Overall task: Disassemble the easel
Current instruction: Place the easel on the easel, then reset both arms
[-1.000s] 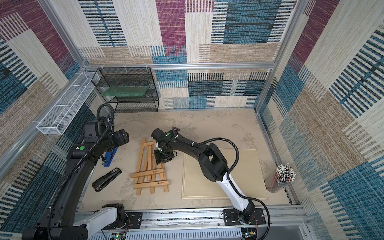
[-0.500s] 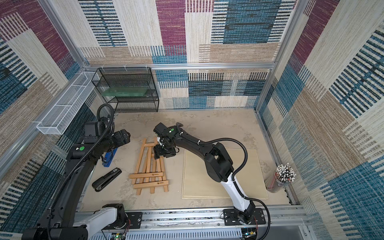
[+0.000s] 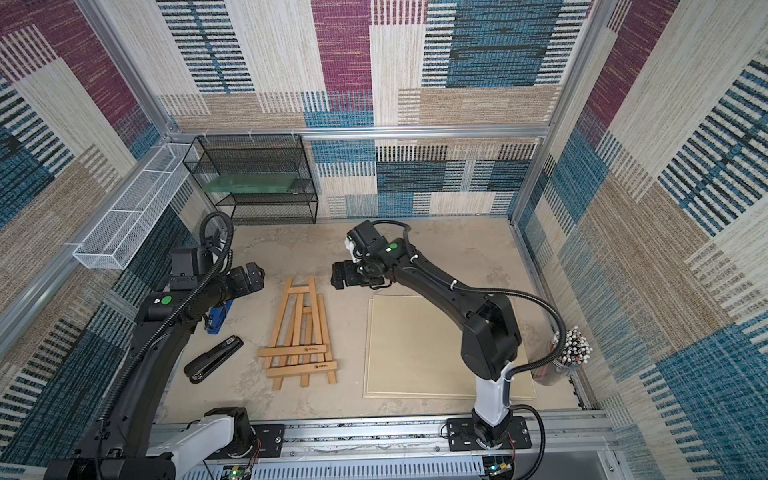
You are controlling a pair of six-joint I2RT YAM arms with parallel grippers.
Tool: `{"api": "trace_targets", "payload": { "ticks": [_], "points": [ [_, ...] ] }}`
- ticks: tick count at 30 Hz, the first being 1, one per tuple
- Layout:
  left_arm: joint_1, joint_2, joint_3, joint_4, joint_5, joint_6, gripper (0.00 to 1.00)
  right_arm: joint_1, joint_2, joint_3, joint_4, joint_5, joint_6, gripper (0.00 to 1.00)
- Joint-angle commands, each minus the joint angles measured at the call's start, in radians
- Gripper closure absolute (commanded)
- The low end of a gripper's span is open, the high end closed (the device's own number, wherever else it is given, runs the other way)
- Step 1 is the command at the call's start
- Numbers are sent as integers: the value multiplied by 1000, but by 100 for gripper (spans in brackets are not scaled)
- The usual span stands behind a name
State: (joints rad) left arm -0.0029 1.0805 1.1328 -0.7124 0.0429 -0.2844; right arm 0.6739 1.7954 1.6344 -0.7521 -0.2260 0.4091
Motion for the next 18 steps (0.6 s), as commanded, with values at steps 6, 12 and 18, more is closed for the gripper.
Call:
{"api": "trace_targets", "payload": {
  "ticks": [6, 12, 18],
  "points": [
    [-1, -31, -185, 249, 14, 101, 0, -262, -318, -418, 342, 56, -167, 5],
    [0, -33, -390, 521, -41, 155, 0, -512, -477, -685, 545, 69, -282, 5],
    [1, 9, -551, 779, -66, 249, 0, -712, -507, -878, 785, 61, -366, 5]
  ]
}}
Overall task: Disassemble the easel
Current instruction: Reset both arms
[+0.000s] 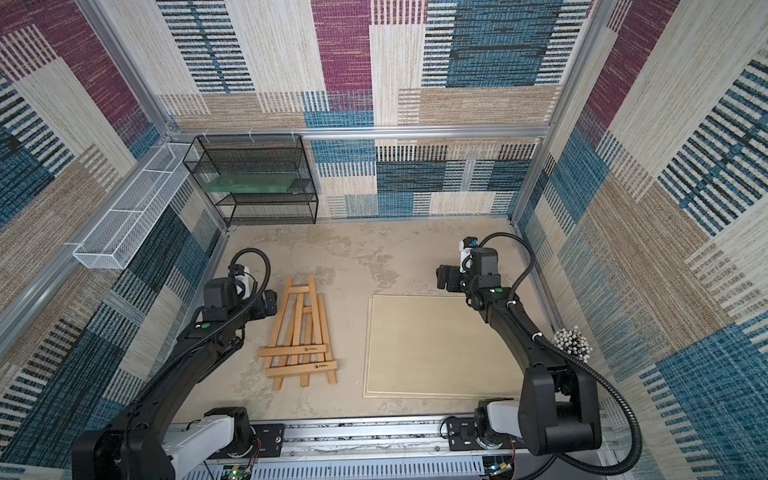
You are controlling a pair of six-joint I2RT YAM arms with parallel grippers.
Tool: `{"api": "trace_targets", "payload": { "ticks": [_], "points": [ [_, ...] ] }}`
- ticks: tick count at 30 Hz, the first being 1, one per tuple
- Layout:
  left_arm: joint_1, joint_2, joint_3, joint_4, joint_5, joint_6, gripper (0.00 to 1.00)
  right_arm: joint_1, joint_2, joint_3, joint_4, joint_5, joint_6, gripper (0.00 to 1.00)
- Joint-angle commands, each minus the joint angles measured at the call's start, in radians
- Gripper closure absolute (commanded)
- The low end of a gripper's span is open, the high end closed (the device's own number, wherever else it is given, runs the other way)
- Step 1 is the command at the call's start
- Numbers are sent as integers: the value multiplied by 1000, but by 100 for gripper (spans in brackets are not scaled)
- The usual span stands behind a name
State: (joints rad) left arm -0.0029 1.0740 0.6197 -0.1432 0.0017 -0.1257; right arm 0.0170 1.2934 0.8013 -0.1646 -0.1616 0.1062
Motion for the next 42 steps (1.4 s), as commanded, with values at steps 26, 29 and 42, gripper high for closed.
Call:
{"api": "trace_targets", "payload": {
  "ticks": [26, 29, 42],
  "points": [
    [9, 404, -240, 991, -53, 133, 1, -147, 4, -497, 1000, -15, -134, 5],
    [10, 439, -241, 1009, -44, 133, 2, -149, -17, -523, 1027, -21, -132, 5],
    [12, 460, -214, 988, -51, 130, 1, -148, 23, -561, 1172, -38, -64, 5]
  ]
}}
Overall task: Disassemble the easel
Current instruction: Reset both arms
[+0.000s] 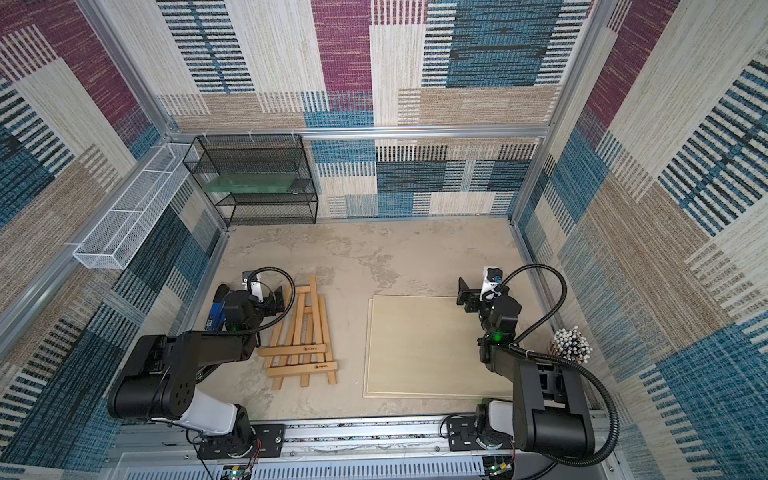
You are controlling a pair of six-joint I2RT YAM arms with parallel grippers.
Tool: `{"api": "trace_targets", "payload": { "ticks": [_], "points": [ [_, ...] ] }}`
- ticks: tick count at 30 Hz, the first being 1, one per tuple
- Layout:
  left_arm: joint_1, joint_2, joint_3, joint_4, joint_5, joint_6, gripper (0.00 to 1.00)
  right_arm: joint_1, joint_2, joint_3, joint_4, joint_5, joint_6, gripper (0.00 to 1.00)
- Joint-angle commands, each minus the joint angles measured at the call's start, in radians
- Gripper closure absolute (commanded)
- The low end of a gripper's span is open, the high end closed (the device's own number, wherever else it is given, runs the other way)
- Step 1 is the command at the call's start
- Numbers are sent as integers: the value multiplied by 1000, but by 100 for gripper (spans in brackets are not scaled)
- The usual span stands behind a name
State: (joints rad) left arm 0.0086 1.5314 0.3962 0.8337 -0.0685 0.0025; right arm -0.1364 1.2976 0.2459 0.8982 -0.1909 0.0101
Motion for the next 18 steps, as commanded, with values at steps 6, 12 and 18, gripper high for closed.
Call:
{"api": "trace_targets", "payload": {
  "ticks": [6, 12, 18],
  "points": [
    [1, 4, 15, 2, 18, 2, 0, 33, 114, -46, 253, 28, 12, 5],
    [1, 5, 24, -12, 6, -1, 0, 93, 154, 1, 202, 118, -21, 5],
    [2, 5, 34, -31, 3, -2, 0, 101, 175, 56, 125, 152, -16, 5]
  ]
}}
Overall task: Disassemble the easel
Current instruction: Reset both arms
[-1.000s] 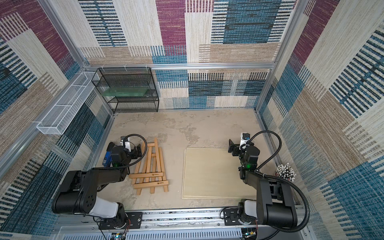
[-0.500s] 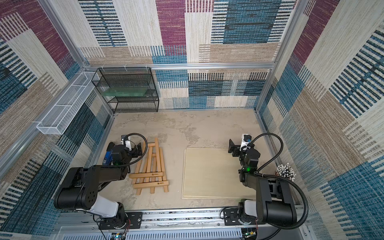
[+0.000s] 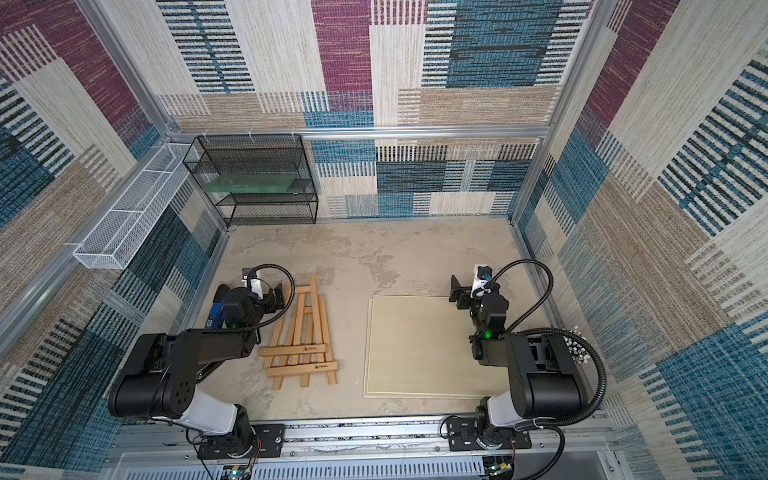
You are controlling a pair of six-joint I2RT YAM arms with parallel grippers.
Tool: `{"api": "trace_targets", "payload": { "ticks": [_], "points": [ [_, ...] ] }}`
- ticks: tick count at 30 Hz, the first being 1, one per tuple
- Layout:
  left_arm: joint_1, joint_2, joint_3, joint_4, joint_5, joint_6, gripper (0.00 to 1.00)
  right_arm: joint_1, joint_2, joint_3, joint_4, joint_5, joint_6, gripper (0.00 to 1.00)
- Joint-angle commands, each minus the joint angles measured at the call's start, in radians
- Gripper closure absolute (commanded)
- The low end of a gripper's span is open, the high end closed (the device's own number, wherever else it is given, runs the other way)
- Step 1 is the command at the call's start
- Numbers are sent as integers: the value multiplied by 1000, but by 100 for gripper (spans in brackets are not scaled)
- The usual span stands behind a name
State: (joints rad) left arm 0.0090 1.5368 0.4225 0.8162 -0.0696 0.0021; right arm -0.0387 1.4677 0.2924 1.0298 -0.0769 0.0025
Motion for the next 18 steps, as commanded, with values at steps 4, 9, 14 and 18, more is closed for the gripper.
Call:
{"api": "trace_targets", "payload": {
  "ticks": [4, 9, 14, 18],
  "points": [
    [2, 1, 8, -12, 4, -2, 0, -1, 5, 11, -10, 29, -6, 5],
    [2, 2, 7, -9, 5, -2, 0, -6, 7, 13, -11, 25, -4, 5],
    [2, 2, 6, -8, 4, -2, 0, -13, 9, 15, -13, 24, 6, 5],
    [2, 2, 6, -7, 4, -2, 0, -13, 8, 14, -11, 24, 5, 5]
  ]
}}
